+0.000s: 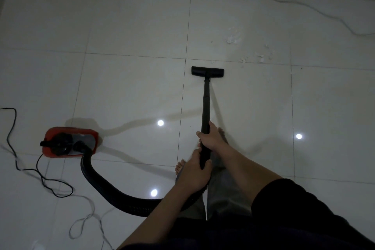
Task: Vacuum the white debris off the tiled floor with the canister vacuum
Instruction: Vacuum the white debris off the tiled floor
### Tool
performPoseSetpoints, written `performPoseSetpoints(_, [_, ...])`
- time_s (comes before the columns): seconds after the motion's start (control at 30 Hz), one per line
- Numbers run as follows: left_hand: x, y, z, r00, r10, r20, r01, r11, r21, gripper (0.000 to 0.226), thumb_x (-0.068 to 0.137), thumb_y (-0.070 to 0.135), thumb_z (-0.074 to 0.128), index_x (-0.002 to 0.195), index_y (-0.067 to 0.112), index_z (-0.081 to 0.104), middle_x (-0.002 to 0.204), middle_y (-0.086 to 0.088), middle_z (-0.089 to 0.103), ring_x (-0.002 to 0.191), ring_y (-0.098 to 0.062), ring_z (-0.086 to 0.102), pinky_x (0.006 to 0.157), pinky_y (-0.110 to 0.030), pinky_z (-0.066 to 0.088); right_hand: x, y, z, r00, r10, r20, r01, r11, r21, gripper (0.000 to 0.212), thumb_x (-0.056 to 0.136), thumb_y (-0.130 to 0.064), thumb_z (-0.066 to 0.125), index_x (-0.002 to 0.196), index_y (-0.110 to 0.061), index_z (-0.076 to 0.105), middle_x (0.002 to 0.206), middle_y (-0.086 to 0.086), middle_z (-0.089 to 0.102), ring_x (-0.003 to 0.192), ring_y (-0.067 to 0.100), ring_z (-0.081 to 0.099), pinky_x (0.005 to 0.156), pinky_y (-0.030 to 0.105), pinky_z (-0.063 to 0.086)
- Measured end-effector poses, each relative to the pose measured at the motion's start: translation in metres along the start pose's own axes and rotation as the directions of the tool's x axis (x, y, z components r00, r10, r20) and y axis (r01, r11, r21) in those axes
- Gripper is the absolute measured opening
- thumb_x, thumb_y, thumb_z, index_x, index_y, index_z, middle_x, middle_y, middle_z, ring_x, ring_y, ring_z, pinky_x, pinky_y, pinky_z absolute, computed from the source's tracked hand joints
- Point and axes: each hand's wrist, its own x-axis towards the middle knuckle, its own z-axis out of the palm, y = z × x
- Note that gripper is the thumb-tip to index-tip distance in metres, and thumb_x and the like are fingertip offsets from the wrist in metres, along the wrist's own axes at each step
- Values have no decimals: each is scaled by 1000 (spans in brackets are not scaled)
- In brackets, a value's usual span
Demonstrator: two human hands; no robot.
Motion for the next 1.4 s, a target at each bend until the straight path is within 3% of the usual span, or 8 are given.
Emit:
performPoseSetpoints(0.17, [32,28,-1,999,-26,-20,27,1000,13,48,86,52,38,132,40,29,97,2,66,87,-20,65,88,-51,51,20,-32,-24,999,-7,31,7,1000,-1,73,98,-11,57,156,-21,14,99,10,58,60,16,57,47,22,51])
performPoseSetpoints(0.43, [67,86,-13,1000,-21,-21,20,998,-56,42,98,29,43,138,25,31,80,5,62,60,-4,58,54,-17,44,48,-82,-55,998,26,61,-28,999,22,79,97,-13,58,157,-27,8,101,13,57,60,18,58,58,30,54])
performPoseSetpoints(0.6, [87,105,-16,998,-18,-60,16,999,-33,45,97,31,44,139,25,30,88,-1,65,66,-13,62,67,-35,55,60,-106,-68,997,19,70,-19,1000,-6,76,96,-15,58,156,-27,12,108,14,54,61,19,60,73,40,61])
performPoseSetpoints(0.97, [124,137,-26,996,32,-89,-37,998,-47,51,98,28,43,145,25,25,117,-6,63,92,-18,65,75,-24,49,77,-154,-93,996,-5,84,7,999,-32,79,98,-11,55,158,-21,4,92,7,57,57,16,59,50,21,50])
performPoseSetpoints(1.1, [140,144,-33,997,7,-78,-12,997,-76,52,97,32,43,145,26,24,118,-6,63,90,-16,63,74,-23,48,79,-172,-99,996,-32,78,32,999,-9,74,99,-9,55,158,-13,11,127,18,57,109,33,63,40,8,44])
performPoseSetpoints(1.2, [152,152,-42,997,7,-75,-13,997,-78,55,97,32,43,147,26,21,119,-11,63,99,-23,64,73,-21,46,89,-185,-102,996,-27,87,27,1000,3,75,99,-9,54,158,-15,9,138,19,52,122,36,56,52,8,46])
performPoseSetpoints(1.27, [162,160,-49,997,17,-76,-21,998,-55,55,97,32,43,147,24,21,110,-11,66,87,-20,65,63,-14,43,99,-195,-104,995,-36,96,36,999,-2,78,99,-8,54,159,-16,5,136,22,54,114,34,62,58,12,46])
performPoseSetpoints(1.4, [184,174,-65,996,37,-81,-41,998,-39,53,97,31,43,145,19,25,103,-12,67,68,-8,55,57,-14,40,111,-225,-106,995,-45,86,46,999,-8,79,99,-5,53,159,-16,2,124,28,58,61,13,54,39,8,42])
